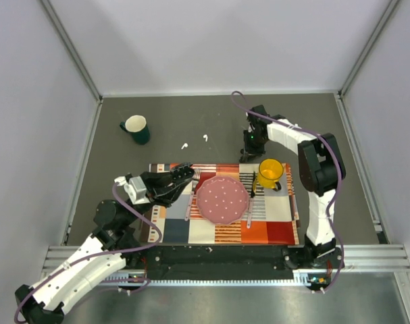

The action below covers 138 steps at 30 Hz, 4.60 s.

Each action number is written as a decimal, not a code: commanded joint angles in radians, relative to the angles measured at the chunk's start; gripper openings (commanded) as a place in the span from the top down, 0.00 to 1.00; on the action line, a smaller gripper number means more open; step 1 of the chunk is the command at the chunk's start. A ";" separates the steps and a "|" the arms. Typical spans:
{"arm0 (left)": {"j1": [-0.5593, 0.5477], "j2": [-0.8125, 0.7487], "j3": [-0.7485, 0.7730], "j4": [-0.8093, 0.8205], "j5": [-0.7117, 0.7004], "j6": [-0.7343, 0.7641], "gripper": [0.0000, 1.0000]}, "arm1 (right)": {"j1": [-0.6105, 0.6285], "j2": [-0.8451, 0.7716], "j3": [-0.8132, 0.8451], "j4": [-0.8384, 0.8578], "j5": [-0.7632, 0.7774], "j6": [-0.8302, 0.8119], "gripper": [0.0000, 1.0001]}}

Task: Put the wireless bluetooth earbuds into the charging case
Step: Pick up the earbud from the center of the board, then place the earbud in the charging case.

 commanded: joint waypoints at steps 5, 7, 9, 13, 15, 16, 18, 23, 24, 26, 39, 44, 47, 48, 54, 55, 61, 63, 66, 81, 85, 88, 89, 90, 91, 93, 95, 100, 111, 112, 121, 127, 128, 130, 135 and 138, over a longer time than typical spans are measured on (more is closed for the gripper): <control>0.000 -0.022 -0.001 0.014 -0.023 0.010 1.00 | 0.009 0.028 0.011 0.054 0.001 0.023 0.77; 0.000 -0.022 -0.001 0.012 -0.023 0.010 1.00 | 0.009 0.029 0.011 0.061 -0.007 0.025 0.77; 0.000 -0.020 -0.001 0.012 -0.022 0.010 1.00 | 0.011 0.033 0.011 0.066 -0.018 0.028 0.78; 0.000 -0.022 0.001 0.011 -0.022 0.010 1.00 | 0.009 0.034 0.011 0.081 -0.035 0.036 0.78; 0.000 -0.022 0.001 0.009 -0.023 0.010 1.00 | 0.009 0.037 0.013 0.086 -0.042 0.039 0.78; 0.001 -0.023 0.001 0.009 -0.023 0.010 1.00 | 0.009 0.040 0.013 0.087 -0.052 0.039 0.78; 0.000 -0.023 0.001 0.008 -0.025 0.010 1.00 | 0.008 0.043 0.013 0.094 -0.055 0.042 0.78; 0.000 -0.022 0.001 0.006 -0.028 0.011 1.00 | 0.008 0.051 0.016 0.097 -0.068 0.042 0.80; 0.000 -0.022 0.001 0.008 -0.033 0.011 1.00 | 0.009 0.049 0.016 0.103 -0.070 0.039 0.80; 0.000 -0.022 0.001 0.008 -0.031 0.013 1.00 | 0.008 0.052 0.019 0.104 -0.076 0.037 0.80; 0.000 -0.022 0.002 0.003 -0.034 0.011 1.00 | 0.009 0.060 0.025 0.123 -0.116 0.019 0.98; -0.002 -0.020 0.002 0.005 -0.037 0.011 1.00 | 0.011 0.054 0.031 0.126 -0.127 0.013 0.94; 0.000 -0.016 0.004 0.006 -0.037 0.011 1.00 | 0.011 0.054 0.034 0.129 -0.133 0.017 0.87; 0.000 -0.016 0.005 0.006 -0.033 0.011 1.00 | 0.011 0.053 0.034 0.129 -0.133 0.022 0.86; -0.002 -0.025 0.005 -0.003 -0.036 0.013 1.00 | 0.011 0.039 0.027 0.138 -0.127 0.019 0.81; 0.000 -0.028 0.005 -0.005 -0.039 0.013 1.00 | 0.011 0.039 0.028 0.140 -0.127 0.020 0.81; 0.000 -0.034 0.004 -0.012 -0.043 0.014 1.00 | 0.011 0.023 0.022 0.160 -0.136 0.020 0.81; -0.002 -0.036 0.004 -0.012 -0.043 0.014 1.00 | 0.011 0.019 0.021 0.163 -0.144 0.019 0.81; 0.000 -0.036 0.004 -0.012 -0.045 0.016 1.00 | 0.011 0.011 0.013 0.183 -0.150 0.025 0.81; 0.000 -0.034 0.008 -0.018 -0.042 0.013 1.00 | 0.011 0.029 -0.004 0.215 -0.158 0.026 0.79; -0.002 -0.036 0.008 -0.023 -0.040 0.008 1.00 | 0.011 0.029 -0.010 0.216 -0.153 0.020 0.79; 0.000 -0.034 0.007 -0.022 -0.040 0.007 1.00 | 0.011 0.036 -0.009 0.215 -0.162 0.016 0.78; 0.000 -0.031 0.008 -0.020 -0.039 0.005 1.00 | 0.011 0.037 -0.010 0.213 -0.167 0.014 0.78; 0.000 -0.031 0.008 -0.021 -0.037 0.005 1.00 | 0.011 0.040 -0.010 0.213 -0.171 0.013 0.78; -0.002 -0.030 0.008 -0.023 -0.037 0.005 1.00 | 0.011 0.039 -0.012 0.213 -0.179 0.011 0.76; 0.000 -0.031 0.008 -0.020 -0.037 0.003 1.00 | 0.012 0.042 -0.016 0.213 -0.184 0.007 0.76; -0.002 -0.031 0.007 -0.021 -0.037 0.002 1.00 | 0.014 0.045 -0.015 0.213 -0.200 0.005 0.75; 0.000 -0.031 0.007 -0.020 -0.039 0.002 1.00 | 0.023 0.052 -0.013 0.215 -0.203 0.007 0.75; -0.002 -0.036 0.002 -0.028 -0.045 0.002 1.00 | 0.025 0.048 -0.016 0.215 -0.203 0.002 0.89; 0.000 -0.036 0.002 -0.028 -0.045 0.002 1.00 | 0.026 0.046 -0.018 0.215 -0.203 0.000 0.90; 0.000 -0.039 0.007 -0.035 -0.050 0.000 1.00 | 0.026 -0.088 -0.053 0.273 -0.280 -0.050 1.00; 0.000 -0.039 0.011 -0.040 -0.048 0.007 1.00 | 0.021 -0.275 -0.061 0.282 -0.462 -0.217 1.00; 0.000 -0.040 0.011 -0.040 -0.043 0.010 1.00 | 0.020 -0.324 -0.062 0.282 -0.504 -0.269 1.00; 0.000 -0.036 0.013 -0.040 -0.037 0.016 1.00 | 0.017 -0.375 -0.064 0.279 -0.606 -0.311 1.00; 0.000 -0.031 0.018 -0.038 -0.025 0.016 1.00 | 0.011 -0.519 -0.065 0.252 -0.826 -0.447 1.00; 0.000 -0.023 0.021 -0.038 -0.011 0.005 1.00 | 0.009 -0.602 -0.070 0.235 -0.946 -0.516 1.00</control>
